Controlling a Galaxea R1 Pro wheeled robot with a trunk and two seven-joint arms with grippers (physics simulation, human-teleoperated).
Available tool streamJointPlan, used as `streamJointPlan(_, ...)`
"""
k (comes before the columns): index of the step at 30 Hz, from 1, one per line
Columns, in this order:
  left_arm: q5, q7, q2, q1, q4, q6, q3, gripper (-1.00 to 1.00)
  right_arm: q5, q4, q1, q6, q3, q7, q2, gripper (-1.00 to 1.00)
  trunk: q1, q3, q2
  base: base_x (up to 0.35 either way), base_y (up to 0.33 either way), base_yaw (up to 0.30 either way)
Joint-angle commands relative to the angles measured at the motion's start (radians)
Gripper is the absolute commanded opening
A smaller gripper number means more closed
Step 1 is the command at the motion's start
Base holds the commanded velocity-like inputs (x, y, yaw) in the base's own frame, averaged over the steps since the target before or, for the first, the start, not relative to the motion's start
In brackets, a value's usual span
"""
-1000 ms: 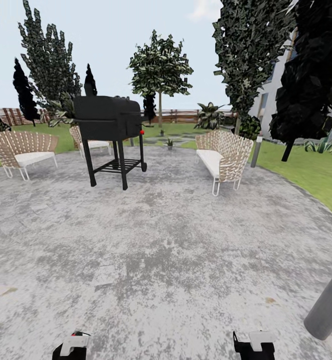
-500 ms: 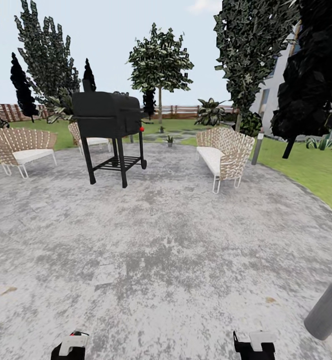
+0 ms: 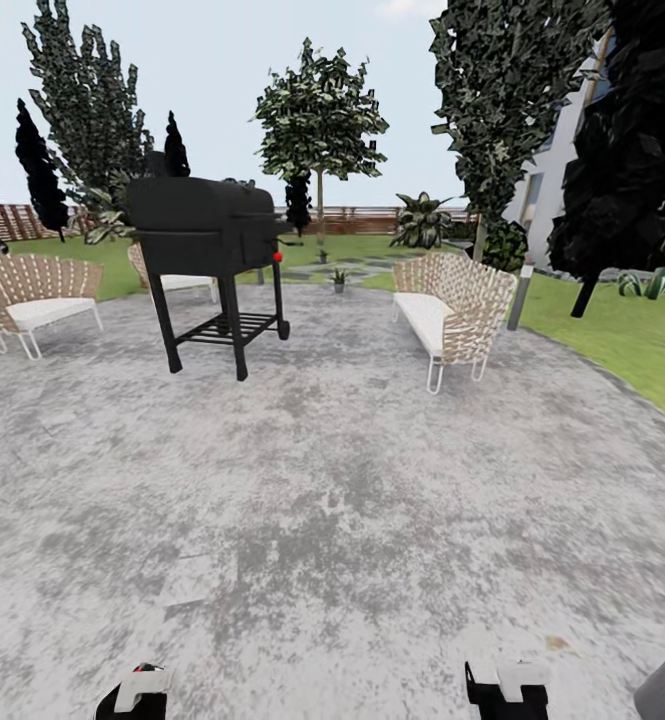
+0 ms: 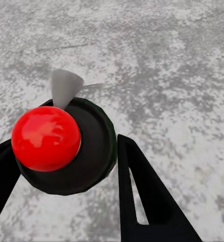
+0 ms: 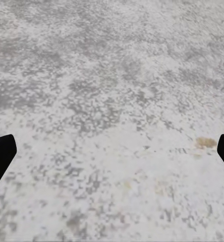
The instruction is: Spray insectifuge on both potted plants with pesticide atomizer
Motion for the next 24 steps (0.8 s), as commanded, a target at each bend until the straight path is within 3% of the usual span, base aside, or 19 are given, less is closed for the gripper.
streamJointPlan(1,-0.010,-0.003,0.000,-0.001,0.001,-0.003,0.008,-1.00,0.011,0.001,-0.001,-0.002,-0.005,-0.005,0.000,1.00,0.000,-0.003,0.000,0.339,-0.093,0.000)
streamJointPlan(24,-0.004,-0.002,0.000,-0.001,0.001,-0.004,0.011,-1.00,0.011,0.002,-0.001,-0.002,-0.005,-0.005,0.000,1.00,0.000,-0.039,0.000,0.339,-0.093,0.000)
